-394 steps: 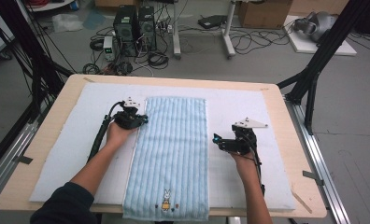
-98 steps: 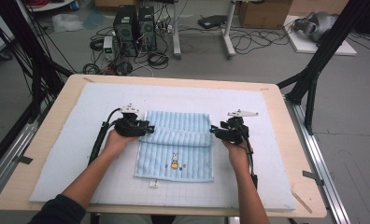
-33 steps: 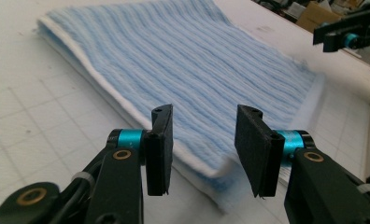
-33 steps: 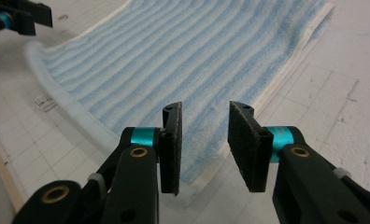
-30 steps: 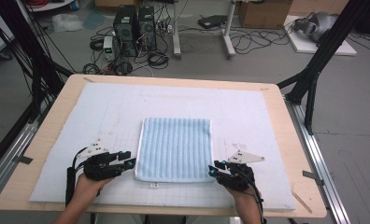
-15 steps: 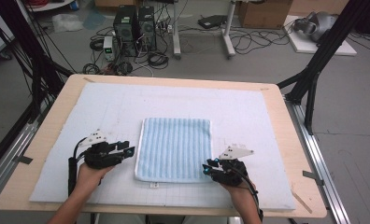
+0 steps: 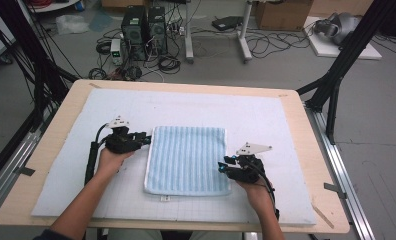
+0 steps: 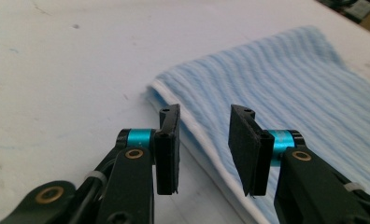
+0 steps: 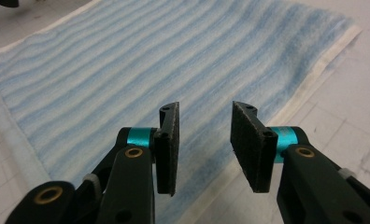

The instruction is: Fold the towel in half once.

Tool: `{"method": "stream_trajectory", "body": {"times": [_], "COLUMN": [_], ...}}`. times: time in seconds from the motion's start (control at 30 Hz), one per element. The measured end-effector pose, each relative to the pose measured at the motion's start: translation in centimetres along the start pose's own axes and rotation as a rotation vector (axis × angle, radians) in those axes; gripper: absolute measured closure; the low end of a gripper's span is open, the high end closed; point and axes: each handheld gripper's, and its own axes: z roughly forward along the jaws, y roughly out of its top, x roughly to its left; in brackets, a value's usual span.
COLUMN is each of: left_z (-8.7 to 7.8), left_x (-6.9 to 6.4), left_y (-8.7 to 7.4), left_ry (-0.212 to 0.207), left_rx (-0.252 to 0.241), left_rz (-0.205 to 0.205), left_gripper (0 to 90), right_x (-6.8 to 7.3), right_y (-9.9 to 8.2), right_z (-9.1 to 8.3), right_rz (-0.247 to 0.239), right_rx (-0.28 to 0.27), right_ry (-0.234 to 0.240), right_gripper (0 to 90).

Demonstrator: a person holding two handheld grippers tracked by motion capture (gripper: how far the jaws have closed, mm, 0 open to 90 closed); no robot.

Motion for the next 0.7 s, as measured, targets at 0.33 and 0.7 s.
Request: {"method": "stream_trajectory", "body": {"times": [0.33, 0.7], "left_z": [2.5, 3.0], "left_x": [0.1, 0.3], "left_y": [0.3, 0.8], "left_ry": [-0.012, 0.07], "left_rx": [0.052, 0.007], "left_rz": [0.042, 0.037], "left_gripper": [82.5, 86.7], "right_x": [-1.3, -1.3], "right_y": [1.0, 1.0], "right_z": [1.0, 1.4], "right_rz": [0.006, 0.001], "right_rx": [-0.005, 0.008], "right_ry": [0.005, -0.015], "right_gripper": [61.7, 61.1]}}
